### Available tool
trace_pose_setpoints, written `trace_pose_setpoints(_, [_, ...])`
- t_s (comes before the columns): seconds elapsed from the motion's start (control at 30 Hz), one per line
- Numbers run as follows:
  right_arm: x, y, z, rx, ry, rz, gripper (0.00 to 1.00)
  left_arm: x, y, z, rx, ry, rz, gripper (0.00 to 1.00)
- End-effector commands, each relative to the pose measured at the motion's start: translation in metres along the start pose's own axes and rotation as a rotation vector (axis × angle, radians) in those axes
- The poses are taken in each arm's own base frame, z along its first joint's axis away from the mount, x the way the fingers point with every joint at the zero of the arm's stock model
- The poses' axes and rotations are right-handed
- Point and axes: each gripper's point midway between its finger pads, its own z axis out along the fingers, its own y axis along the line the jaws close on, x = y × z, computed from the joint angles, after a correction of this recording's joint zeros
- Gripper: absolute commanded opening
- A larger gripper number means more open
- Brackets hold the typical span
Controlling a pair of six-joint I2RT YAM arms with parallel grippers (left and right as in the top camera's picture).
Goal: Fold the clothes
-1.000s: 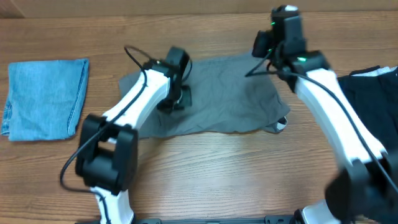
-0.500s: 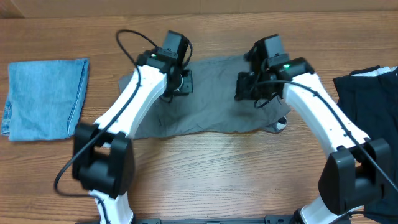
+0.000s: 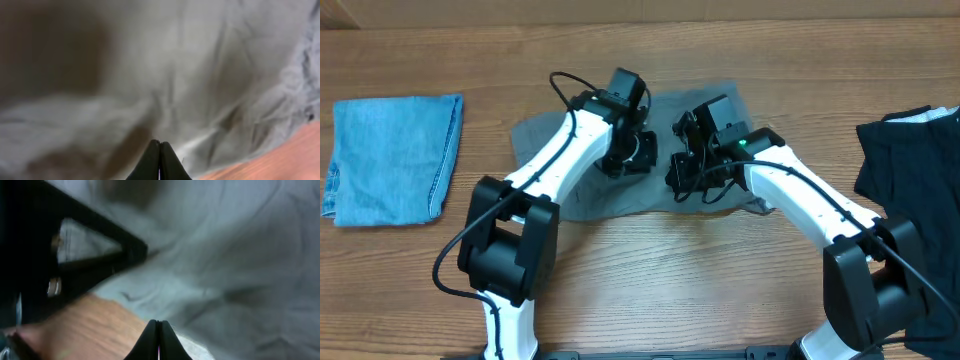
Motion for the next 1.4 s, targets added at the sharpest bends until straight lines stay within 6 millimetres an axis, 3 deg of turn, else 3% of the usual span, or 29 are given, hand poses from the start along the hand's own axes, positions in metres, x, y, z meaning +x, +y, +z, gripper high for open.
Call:
trace_pose_setpoints(0.0, [0.009, -0.007, 0.011, -0.004, 0.016, 0.042, 0.04, 0.009, -0.010, 0.006, -0.007, 0.013, 0.027, 0.04])
trace_pose_setpoints(0.5, [0.003, -0.026, 0.018, 0.077, -0.043, 0.062, 0.04, 0.020, 0.009, 0.033, -0.054, 0.007, -0.006, 0.04])
trace_pose_setpoints(0.77, [-0.001, -0.041, 0.018, 0.162, -0.066, 0.065, 0.04, 0.023, 0.022, 0.038, -0.104, -0.002, -0.010, 0.06])
trace_pose_setpoints(0.97, [0.007, -0.052, 0.034, 0.178, -0.023, 0.086, 0.04, 0.024, 0.024, 0.040, -0.105, -0.001, -0.010, 0.07])
trace_pose_setpoints(1.1, [0.005, -0.061, 0.030, 0.185, -0.030, 0.132, 0.04, 0.026, 0.025, 0.042, -0.106, 0.000, -0.011, 0.07])
trace_pose_setpoints(1.2, [0.004, -0.071, 0.026, 0.199, -0.031, 0.161, 0.04, 0.027, 0.031, 0.044, -0.130, -0.002, -0.013, 0.07])
trace_pose_setpoints(1.37, [0.005, -0.106, 0.012, 0.266, -0.036, 0.241, 0.04, 0.031, 0.041, 0.046, -0.170, 0.001, -0.017, 0.08])
